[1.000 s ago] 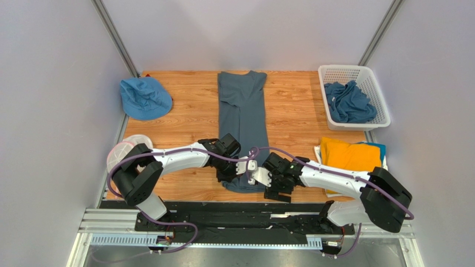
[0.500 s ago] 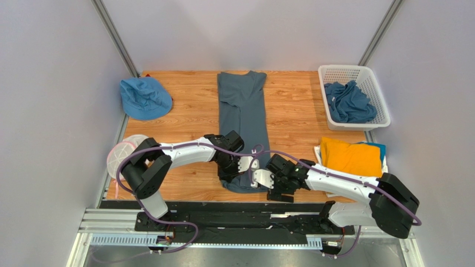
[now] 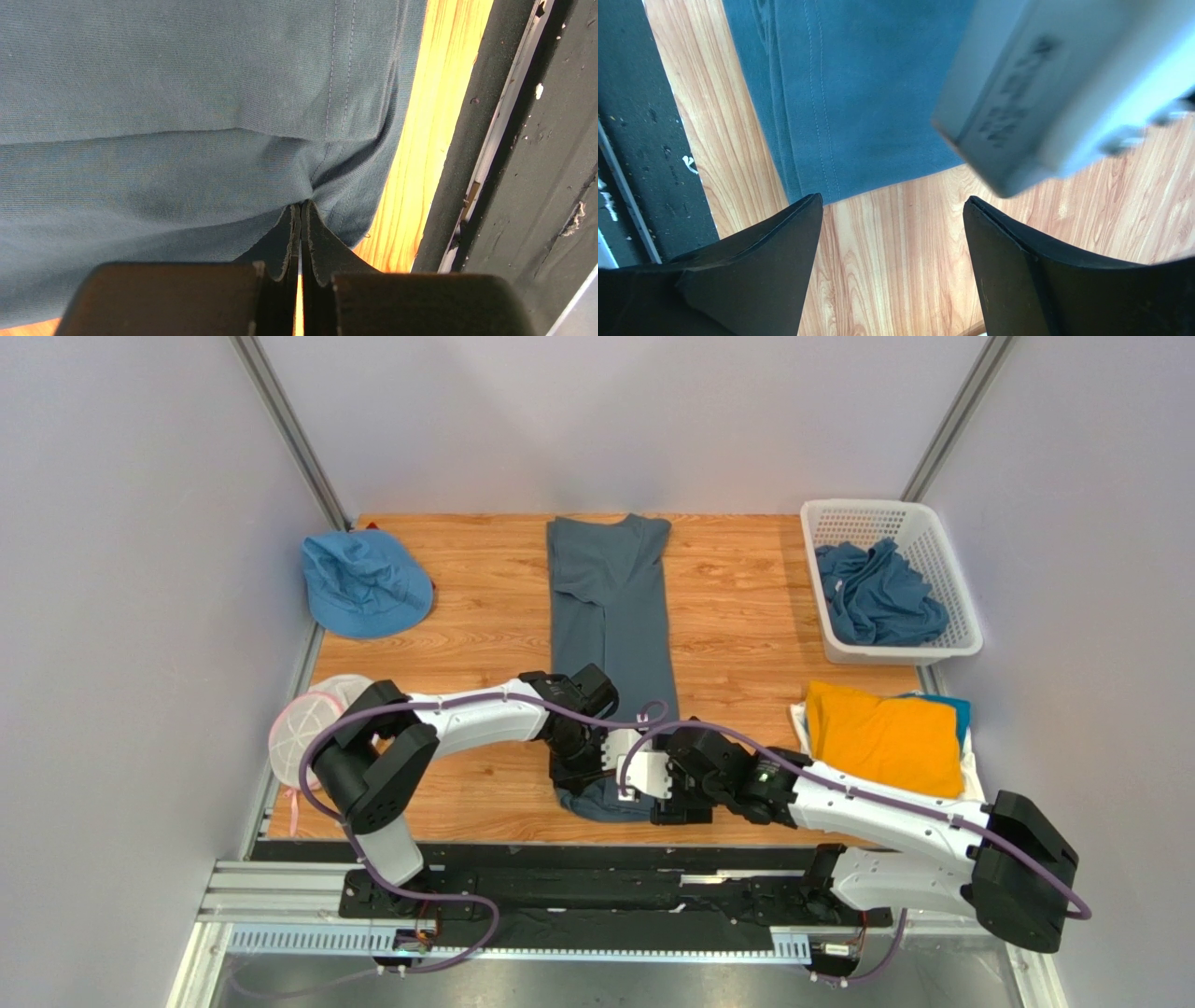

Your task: Fold and stack the t-shirts

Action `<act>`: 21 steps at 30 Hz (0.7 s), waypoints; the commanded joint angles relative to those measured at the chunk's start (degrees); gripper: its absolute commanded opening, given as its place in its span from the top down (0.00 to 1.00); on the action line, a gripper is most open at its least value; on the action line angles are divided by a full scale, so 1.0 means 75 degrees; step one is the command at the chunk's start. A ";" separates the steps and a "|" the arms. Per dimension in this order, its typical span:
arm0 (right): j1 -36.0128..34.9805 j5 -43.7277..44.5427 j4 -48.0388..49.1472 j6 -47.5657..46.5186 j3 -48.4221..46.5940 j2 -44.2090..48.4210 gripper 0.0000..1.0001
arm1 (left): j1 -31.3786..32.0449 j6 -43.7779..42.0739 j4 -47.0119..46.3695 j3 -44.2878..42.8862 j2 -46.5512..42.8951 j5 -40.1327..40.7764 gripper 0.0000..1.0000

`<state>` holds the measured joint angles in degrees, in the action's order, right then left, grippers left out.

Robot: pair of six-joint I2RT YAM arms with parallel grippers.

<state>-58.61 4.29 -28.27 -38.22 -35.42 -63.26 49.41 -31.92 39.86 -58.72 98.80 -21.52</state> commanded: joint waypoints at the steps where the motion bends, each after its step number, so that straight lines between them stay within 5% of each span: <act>1: -0.0084 0.0014 0.0547 -0.0318 0.0293 -0.0002 0.22 | 0.0069 -0.0407 0.0651 0.0423 0.0630 0.0619 1.00; 21: -0.0201 -0.0760 0.1039 -0.0318 0.0609 -0.0974 0.24 | -0.0236 -0.0806 0.0791 -0.0280 0.1170 0.0736 1.00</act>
<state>-59.18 2.94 -24.21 -39.92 -31.53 -68.01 47.62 -33.95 46.52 -63.51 103.00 -21.96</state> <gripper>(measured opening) 0.772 0.007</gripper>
